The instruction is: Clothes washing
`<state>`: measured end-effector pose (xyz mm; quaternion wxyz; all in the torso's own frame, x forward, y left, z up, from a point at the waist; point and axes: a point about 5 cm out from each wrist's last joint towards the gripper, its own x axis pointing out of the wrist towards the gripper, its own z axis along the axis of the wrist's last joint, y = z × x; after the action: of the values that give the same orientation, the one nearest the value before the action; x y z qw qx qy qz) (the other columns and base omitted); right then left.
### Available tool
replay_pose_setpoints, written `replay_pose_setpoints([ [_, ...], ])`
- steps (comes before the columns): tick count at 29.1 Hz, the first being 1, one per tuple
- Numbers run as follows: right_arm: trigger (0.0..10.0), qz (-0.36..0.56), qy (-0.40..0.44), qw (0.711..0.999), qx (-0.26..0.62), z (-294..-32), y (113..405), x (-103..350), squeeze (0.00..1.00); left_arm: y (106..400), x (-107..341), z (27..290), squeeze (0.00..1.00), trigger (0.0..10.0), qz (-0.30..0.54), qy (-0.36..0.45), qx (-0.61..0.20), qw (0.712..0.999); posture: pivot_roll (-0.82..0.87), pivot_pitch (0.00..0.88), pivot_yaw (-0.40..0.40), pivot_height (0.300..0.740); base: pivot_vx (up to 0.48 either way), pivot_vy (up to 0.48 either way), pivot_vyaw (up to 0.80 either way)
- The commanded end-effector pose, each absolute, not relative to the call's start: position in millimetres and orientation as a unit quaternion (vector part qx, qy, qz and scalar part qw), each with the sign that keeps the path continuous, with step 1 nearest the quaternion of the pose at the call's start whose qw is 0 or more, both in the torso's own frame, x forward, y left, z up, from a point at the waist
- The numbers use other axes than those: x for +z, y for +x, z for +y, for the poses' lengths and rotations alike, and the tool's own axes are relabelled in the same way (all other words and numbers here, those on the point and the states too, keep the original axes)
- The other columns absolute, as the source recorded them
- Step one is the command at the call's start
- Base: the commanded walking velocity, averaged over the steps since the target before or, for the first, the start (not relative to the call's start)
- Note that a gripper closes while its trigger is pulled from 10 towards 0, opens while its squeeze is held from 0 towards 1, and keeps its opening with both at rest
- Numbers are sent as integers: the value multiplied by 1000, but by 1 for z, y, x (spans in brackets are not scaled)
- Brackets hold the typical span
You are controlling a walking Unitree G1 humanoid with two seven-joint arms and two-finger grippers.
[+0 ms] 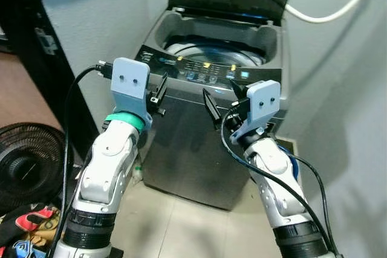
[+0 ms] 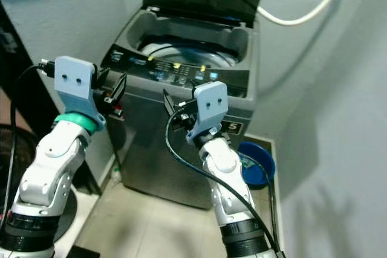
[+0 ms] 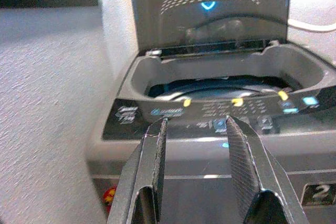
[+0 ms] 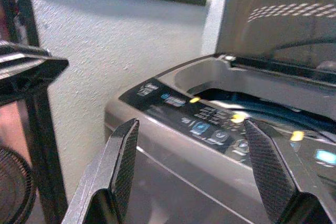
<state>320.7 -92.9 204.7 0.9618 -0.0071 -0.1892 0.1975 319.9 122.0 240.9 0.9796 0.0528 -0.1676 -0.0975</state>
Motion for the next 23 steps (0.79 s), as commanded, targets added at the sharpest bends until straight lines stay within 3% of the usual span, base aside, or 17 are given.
replay_pose_setpoints([
  [1, 10000, -174, -5, 965, 197, -95, 320, 195, 0, 320, 230, 120, 0, 10000, -150, 58, -103, 982, 119, 0, 22, 740, 0, 0, 781],
  [23, 10000, -171, 3, 967, 189, -100, 321, 190, 0, 319, 223, 120, 0, 10000, -144, 69, -106, 981, 120, 0, 24, 740, 0, 0, 776],
])
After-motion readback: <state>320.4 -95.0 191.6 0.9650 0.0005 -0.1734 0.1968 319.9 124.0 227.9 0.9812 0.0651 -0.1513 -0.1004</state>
